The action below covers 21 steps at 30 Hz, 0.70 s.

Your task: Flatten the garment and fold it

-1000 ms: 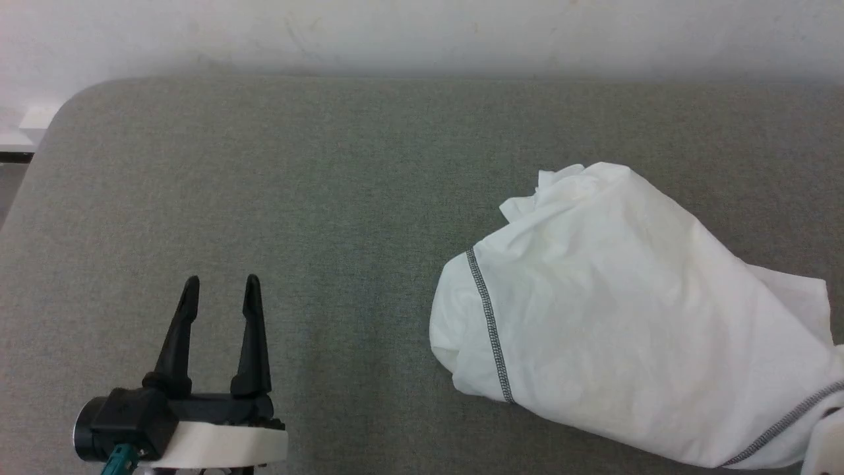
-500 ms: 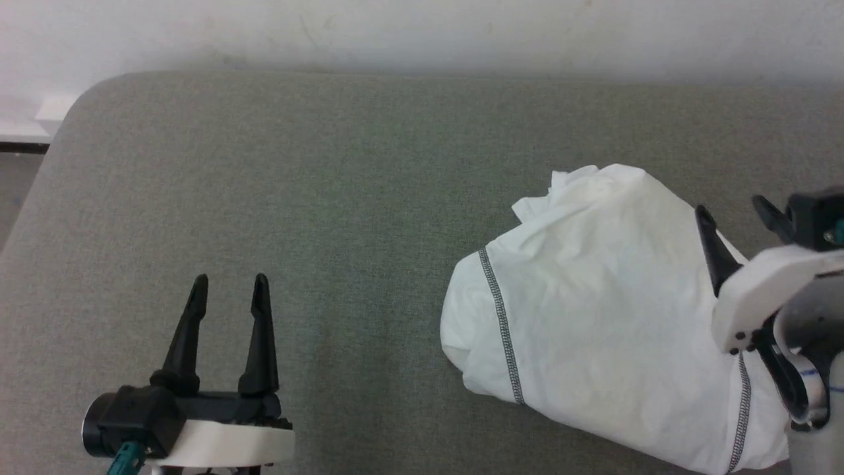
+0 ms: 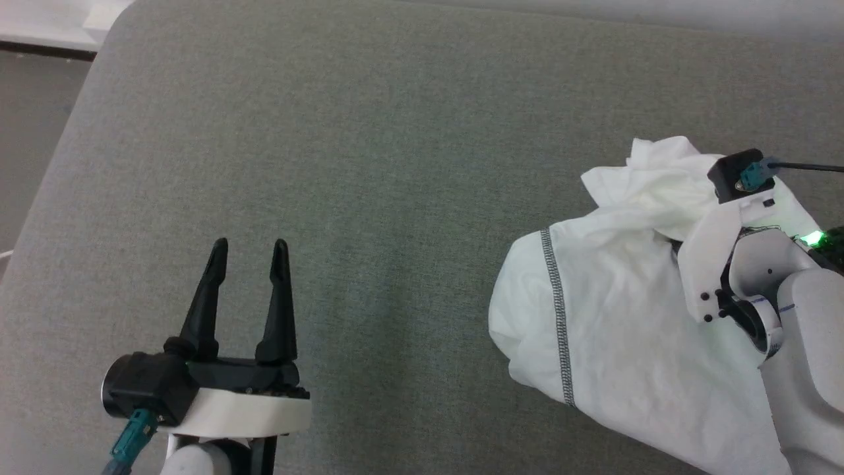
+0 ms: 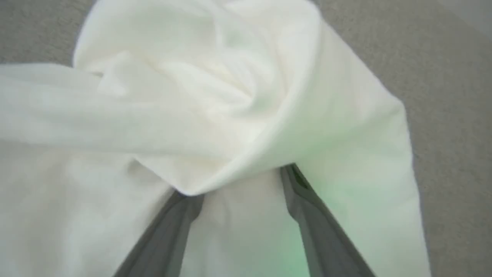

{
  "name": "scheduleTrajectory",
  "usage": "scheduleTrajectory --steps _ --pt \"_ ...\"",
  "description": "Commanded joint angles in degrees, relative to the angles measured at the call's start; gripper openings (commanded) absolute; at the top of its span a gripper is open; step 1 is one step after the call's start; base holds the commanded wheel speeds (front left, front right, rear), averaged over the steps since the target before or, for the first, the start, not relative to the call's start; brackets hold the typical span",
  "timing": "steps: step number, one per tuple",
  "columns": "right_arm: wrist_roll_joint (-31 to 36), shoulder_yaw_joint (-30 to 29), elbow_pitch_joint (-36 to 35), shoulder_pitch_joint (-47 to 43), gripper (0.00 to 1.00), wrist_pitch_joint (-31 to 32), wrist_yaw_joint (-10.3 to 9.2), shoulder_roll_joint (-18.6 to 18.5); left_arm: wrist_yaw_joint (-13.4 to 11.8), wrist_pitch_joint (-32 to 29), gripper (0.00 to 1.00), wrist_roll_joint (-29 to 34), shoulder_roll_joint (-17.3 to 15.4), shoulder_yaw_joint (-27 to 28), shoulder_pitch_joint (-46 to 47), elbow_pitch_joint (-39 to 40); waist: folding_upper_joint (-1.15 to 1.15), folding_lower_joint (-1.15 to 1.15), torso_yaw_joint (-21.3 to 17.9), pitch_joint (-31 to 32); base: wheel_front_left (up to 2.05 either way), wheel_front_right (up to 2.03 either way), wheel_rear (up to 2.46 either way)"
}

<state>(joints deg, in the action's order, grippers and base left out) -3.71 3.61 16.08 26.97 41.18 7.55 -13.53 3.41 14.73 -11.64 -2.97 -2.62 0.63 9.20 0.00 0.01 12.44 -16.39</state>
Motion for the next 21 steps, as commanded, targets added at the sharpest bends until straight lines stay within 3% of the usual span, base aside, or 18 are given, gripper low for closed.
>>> scheduleTrajectory --steps 1,2,11,17,21 --pt "-0.4 0.4 1.8 1.2 0.32 0.7 -0.06 -0.1 -0.3 0.3 1.00 -0.5 0.1 -0.3 1.1 -0.3 0.00 -0.01 3.0 -2.8 0.00 0.00 0.00" --pt "-0.4 0.9 2.5 1.5 0.00 0.7 -0.06 -0.4 -0.4 0.3 1.00 -0.6 0.1 -0.4 1.2 -0.3 0.00 -0.01 3.1 -2.8 0.00 0.00 0.00" --pt "-1.2 5.5 1.6 8.0 0.00 -4.7 -0.06 -2.1 -0.9 0.3 1.00 -0.7 0.1 -1.1 1.3 -1.1 0.00 -0.01 3.6 -0.4 0.00 0.00 0.00" --pt "-1.5 12.4 -0.6 20.5 0.00 -6.4 -0.06 -4.0 -1.0 0.3 1.00 -1.2 0.1 -2.2 1.8 -1.1 0.00 -0.01 5.3 -0.8 0.00 0.00 0.00" --pt "-0.6 16.0 2.5 29.3 0.00 -8.5 -0.06 -4.1 -1.0 0.3 1.00 -2.0 0.1 -3.4 2.8 -1.8 0.00 -0.01 7.8 -2.3 0.00 0.00 0.00"
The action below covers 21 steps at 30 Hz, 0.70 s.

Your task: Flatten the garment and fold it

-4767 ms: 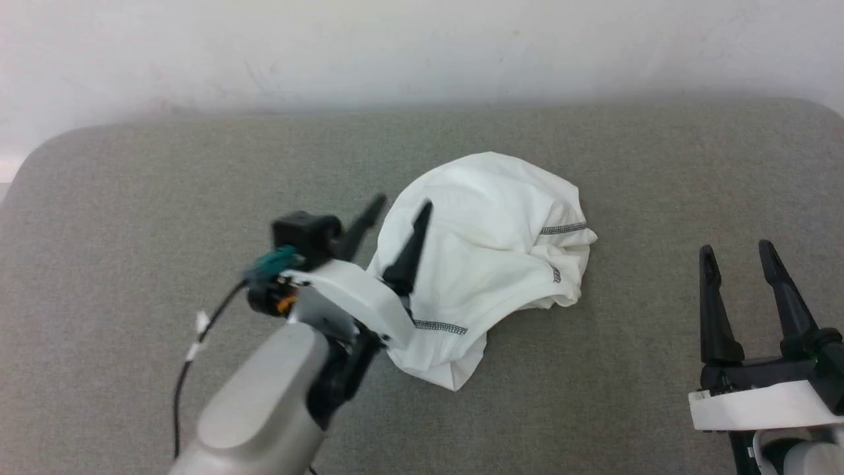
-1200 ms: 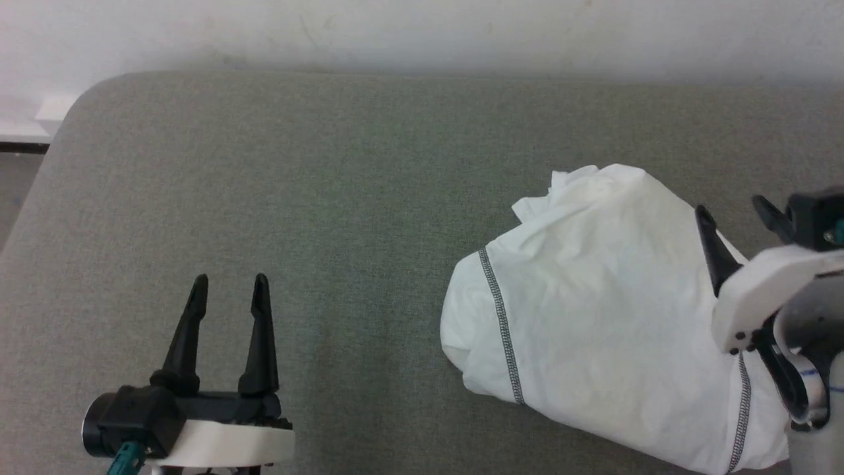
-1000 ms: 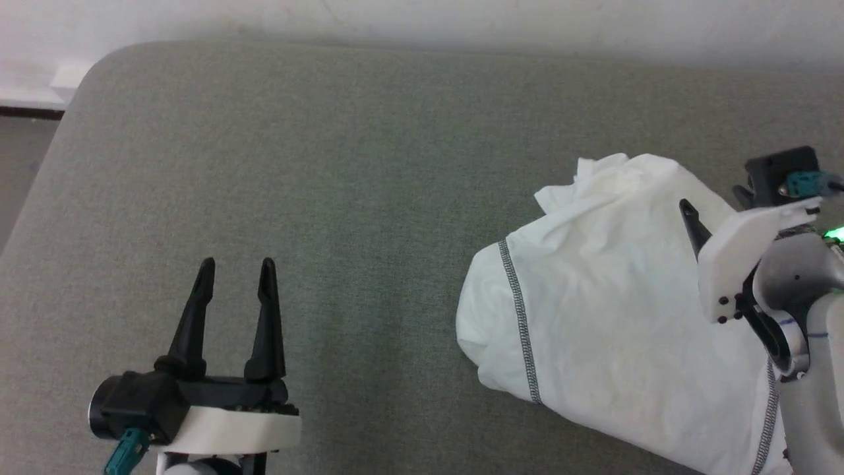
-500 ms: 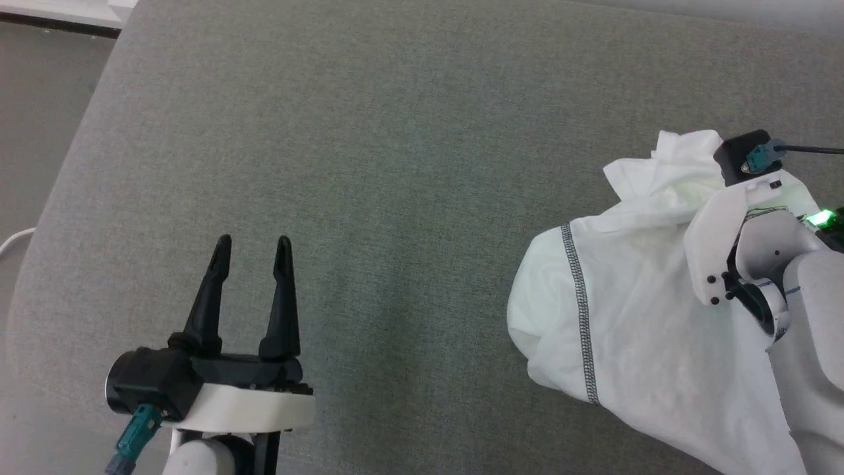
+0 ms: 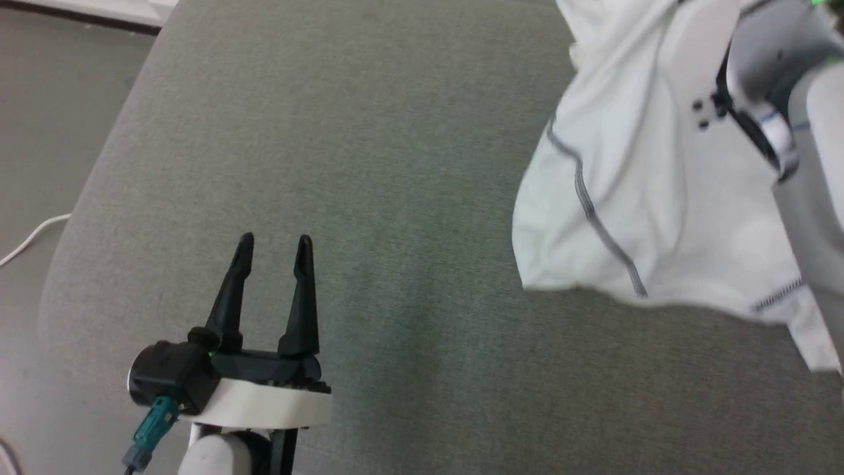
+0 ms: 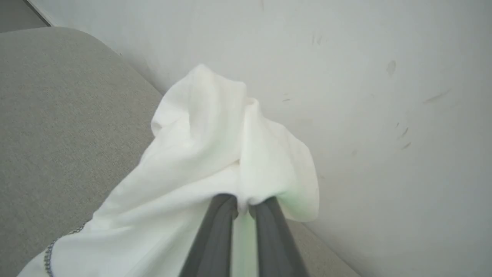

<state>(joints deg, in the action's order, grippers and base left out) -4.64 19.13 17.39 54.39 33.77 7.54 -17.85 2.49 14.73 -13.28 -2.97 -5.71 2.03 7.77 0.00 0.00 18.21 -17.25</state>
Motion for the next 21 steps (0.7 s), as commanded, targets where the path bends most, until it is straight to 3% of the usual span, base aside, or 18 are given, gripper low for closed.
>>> scheduleTrajectory --steps 1,5,6,8,9,15,21 --pt "0.7 0.6 2.7 3.5 0.00 -2.3 -0.05 0.6 0.0 0.3 1.00 -0.7 0.1 -0.7 1.7 -0.6 0.00 0.00 2.7 -1.9 0.00 0.00 0.00" --pt "3.3 0.2 8.7 6.5 0.00 -6.6 -0.05 2.0 -0.2 0.3 1.00 -1.5 0.1 -2.0 2.6 -1.2 0.00 0.00 4.4 -3.0 0.00 0.00 0.00" --pt "4.4 -0.3 11.0 6.8 0.09 -8.0 -0.05 2.5 -0.2 0.3 1.00 -1.7 0.1 -2.5 2.9 -1.5 0.00 0.00 5.0 -3.3 0.00 0.00 0.00" --pt "6.2 -1.1 15.9 6.6 0.74 -9.1 -0.05 3.5 -0.3 0.3 1.00 -2.2 0.1 -3.3 3.5 -1.9 0.00 0.00 6.0 -3.8 0.00 0.00 0.00" --pt "6.8 -1.6 18.2 6.3 1.00 -9.1 -0.05 4.0 -0.3 0.3 1.00 -2.4 0.1 -3.6 3.7 -2.1 0.00 0.00 6.3 -3.9 0.00 0.00 0.00" --pt "6.6 -0.2 25.3 6.2 1.00 -11.0 -0.05 5.8 -0.9 0.3 1.00 -2.5 0.1 -3.7 4.4 -2.7 0.00 0.00 6.0 -3.5 0.00 0.00 0.00" --pt "-2.6 4.0 23.1 4.2 1.00 -12.9 -0.05 7.3 -1.2 0.3 1.00 -1.4 0.1 -2.5 2.8 -2.5 0.00 0.00 3.6 -0.1 0.00 0.00 0.00"
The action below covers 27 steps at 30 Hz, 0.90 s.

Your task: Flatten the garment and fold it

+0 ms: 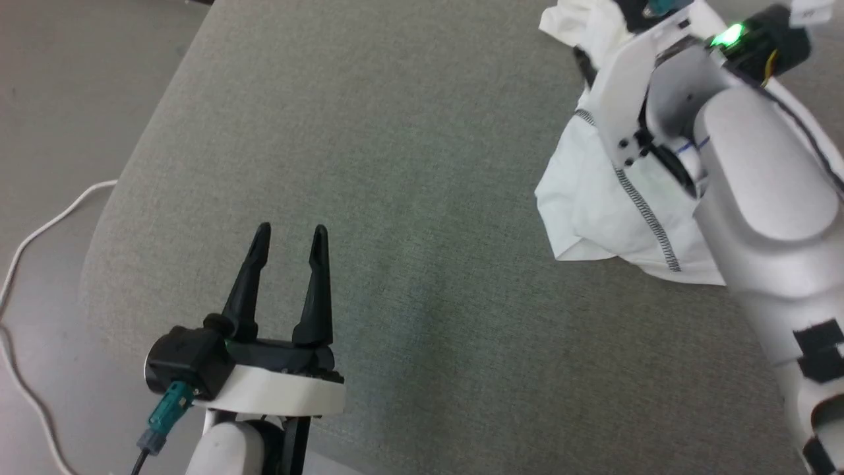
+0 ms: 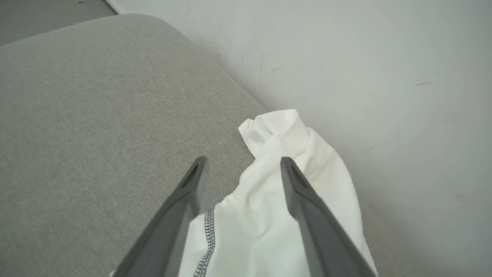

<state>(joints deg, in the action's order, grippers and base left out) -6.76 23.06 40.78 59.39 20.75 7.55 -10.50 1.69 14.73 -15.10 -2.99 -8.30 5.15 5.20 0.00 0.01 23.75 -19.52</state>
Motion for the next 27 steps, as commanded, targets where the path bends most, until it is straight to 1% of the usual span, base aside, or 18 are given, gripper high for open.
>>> scheduleTrajectory --steps 1,3,6,10,12,15,20,21,22,23,27 --pt "-2.5 1.0 -1.4 -1.9 1.00 0.8 -0.06 -0.4 -0.4 0.3 1.00 0.6 0.1 0.3 -0.7 0.2 0.00 -0.01 -2.3 2.8 0.00 0.00 0.00" --pt "-6.6 2.4 -4.5 -4.8 1.00 2.9 -0.06 -1.8 -0.5 0.3 1.00 0.9 0.1 0.6 -1.6 0.4 0.00 -0.01 -2.9 4.0 0.00 0.00 0.00" --pt "-11.0 4.8 -10.4 -10.6 1.00 8.1 -0.06 -5.5 -0.6 0.3 1.00 1.3 0.1 1.2 -2.8 0.7 0.00 -0.01 -3.7 4.9 0.00 0.00 0.00" --pt "-14.8 5.1 -18.4 -18.9 1.00 14.6 -0.06 -10.4 -0.5 0.3 1.00 1.5 0.1 1.8 -3.6 1.4 0.00 -0.01 -4.1 4.8 0.00 0.00 0.00" --pt "-15.0 4.8 -21.4 -22.4 1.00 16.2 -0.06 -12.2 -0.3 0.3 1.00 1.4 0.1 2.0 -3.8 1.7 0.00 -0.01 -4.0 4.3 0.00 0.00 0.00" --pt "-14.0 4.7 -23.6 -26.4 1.00 17.5 -0.06 -13.9 0.1 0.3 1.00 1.1 0.1 1.6 -3.2 1.8 0.00 -0.01 -3.2 3.0 0.00 0.00 0.00" --pt "-11.9 5.7 -23.0 -28.6 1.00 18.0 -0.06 -14.2 0.2 0.3 1.00 0.6 0.1 1.6 -2.0 1.7 0.00 -0.01 -2.2 1.0 0.00 0.00 0.00" --pt "-11.6 5.3 -22.5 -28.4 0.78 17.6 -0.06 -13.8 0.2 0.3 1.00 0.6 0.1 1.7 -1.9 1.6 0.00 -0.01 -2.1 0.8 0.00 0.00 0.00" --pt "-10.8 4.8 -22.2 -28.0 0.02 16.8 -0.06 -13.5 0.2 0.3 1.00 0.6 0.1 1.7 -1.8 1.6 0.00 -0.01 -2.1 0.7 0.00 0.00 0.00" --pt "-10.0 4.6 -22.1 -27.7 0.00 16.2 -0.06 -13.2 0.2 0.3 1.00 0.6 0.1 1.8 -1.7 1.5 0.00 -0.01 -2.2 0.8 0.00 0.00 0.00" --pt "-9.7 1.3 -23.9 -26.7 0.00 13.1 -0.06 -10.5 -0.1 0.3 1.00 0.9 0.1 2.5 -2.3 1.2 0.00 -0.01 -3.6 2.3 0.00 0.00 0.00"
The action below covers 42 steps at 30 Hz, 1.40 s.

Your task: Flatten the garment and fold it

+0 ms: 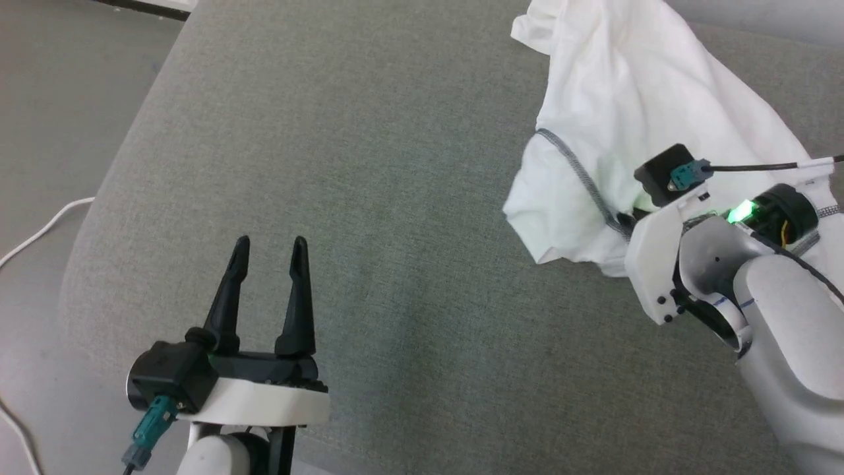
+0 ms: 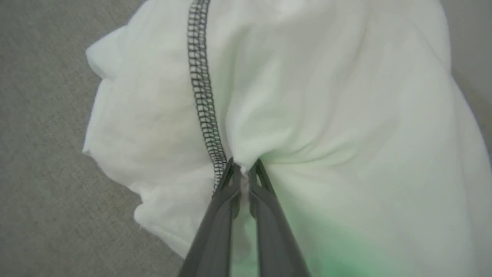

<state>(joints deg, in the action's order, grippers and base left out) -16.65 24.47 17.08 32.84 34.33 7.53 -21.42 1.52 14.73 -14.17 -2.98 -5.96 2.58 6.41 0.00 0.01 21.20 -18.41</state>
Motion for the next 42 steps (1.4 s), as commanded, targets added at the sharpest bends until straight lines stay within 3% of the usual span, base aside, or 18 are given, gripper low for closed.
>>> scheduleTrajectory --steps 1,5,9,14,16,18,19,20,22,27,31,32,34,38,42 --pt "-0.1 -1.2 -1.5 -0.1 0.00 -1.4 -0.04 0.9 0.0 0.3 1.00 0.1 0.1 0.3 0.1 -0.1 0.00 -0.01 -1.5 1.8 0.00 0.00 0.00" --pt "-2.0 -8.0 -9.3 -2.2 0.00 -3.7 -0.04 3.1 -0.2 0.3 1.00 0.5 0.1 0.7 -1.0 0.1 0.00 -0.01 -3.6 4.5 0.00 0.00 0.00" --pt "-2.8 -17.0 -21.7 -10.1 0.00 -2.3 -0.04 6.6 -0.3 0.3 1.00 1.1 0.1 1.3 -2.5 0.4 0.00 -0.01 -5.7 6.4 0.00 0.00 0.00" --pt "-0.3 -26.5 -35.0 -29.8 0.00 4.3 -0.04 12.4 0.1 0.3 1.00 1.5 0.1 2.0 -3.6 0.8 0.00 -0.01 -6.8 6.8 0.00 0.00 0.00" --pt "-0.3 -28.9 -37.5 -38.3 0.00 7.2 -0.04 15.5 0.2 0.3 1.00 1.6 0.1 2.3 -3.9 0.8 0.00 -0.01 -7.0 6.8 0.00 0.00 0.00" --pt "2.3 -29.9 -38.7 -45.3 0.00 9.2 -0.04 16.3 0.4 0.3 1.00 1.6 0.1 2.5 -4.3 0.7 0.00 -0.01 -7.4 6.7 0.00 0.00 0.00" --pt "3.3 -30.2 -38.8 -47.6 0.06 9.6 -0.04 16.6 0.4 0.3 1.00 1.7 0.1 2.7 -4.5 0.8 0.00 -0.01 -7.7 6.6 0.00 0.00 0.00" --pt "4.0 -30.4 -38.6 -49.0 0.25 9.2 -0.04 16.9 0.5 0.3 1.00 1.7 0.1 2.7 -4.7 0.7 0.00 -0.01 -7.9 6.6 0.00 0.00 0.00" --pt "5.7 -30.3 -38.5 -49.8 1.00 7.2 -0.04 17.4 0.8 0.3 1.00 1.8 0.1 2.6 -4.8 0.6 0.00 -0.01 -8.3 6.5 0.00 0.00 0.00" --pt "4.9 -29.3 -40.2 -44.7 1.00 -1.4 -0.04 18.3 1.3 0.3 1.00 2.5 0.1 2.8 -4.7 0.1 0.00 -0.01 -9.2 7.2 0.00 0.00 0.00" --pt "6.4 -31.1 -43.1 -39.3 1.00 -12.6 -0.04 18.5 1.7 0.3 1.00 3.1 0.1 2.8 -5.1 0.1 0.00 -0.01 -10.0 8.0 0.00 0.00 0.00" --pt "6.4 -31.1 -43.1 -39.3 1.00 -12.6 -0.04 18.5 1.7 0.3 1.00 3.1 0.1 2.8 -5.1 0.1 0.00 -0.01 -10.0 8.0 0.00 0.00 0.00" --pt "6.5 -32.6 -43.3 -37.7 1.00 -19.7 -0.04 18.5 1.8 0.3 1.00 3.3 0.1 2.9 -5.3 0.1 0.00 -0.01 -10.3 8.3 0.00 0.00 0.00" --pt "7.7 -35.9 -40.2 -38.2 1.00 -33.2 -0.04 18.5 1.8 0.3 1.00 3.6 0.1 3.3 -6.3 0.4 0.00 -0.01 -11.0 8.6 0.00 0.00 0.00" --pt "7.0 -37.4 -34.5 -41.0 1.00 -40.6 -0.04 18.5 1.8 0.3 1.00 3.8 0.1 4.0 -7.7 0.5 0.00 -0.01 -12.2 8.5 0.00 0.00 0.00"
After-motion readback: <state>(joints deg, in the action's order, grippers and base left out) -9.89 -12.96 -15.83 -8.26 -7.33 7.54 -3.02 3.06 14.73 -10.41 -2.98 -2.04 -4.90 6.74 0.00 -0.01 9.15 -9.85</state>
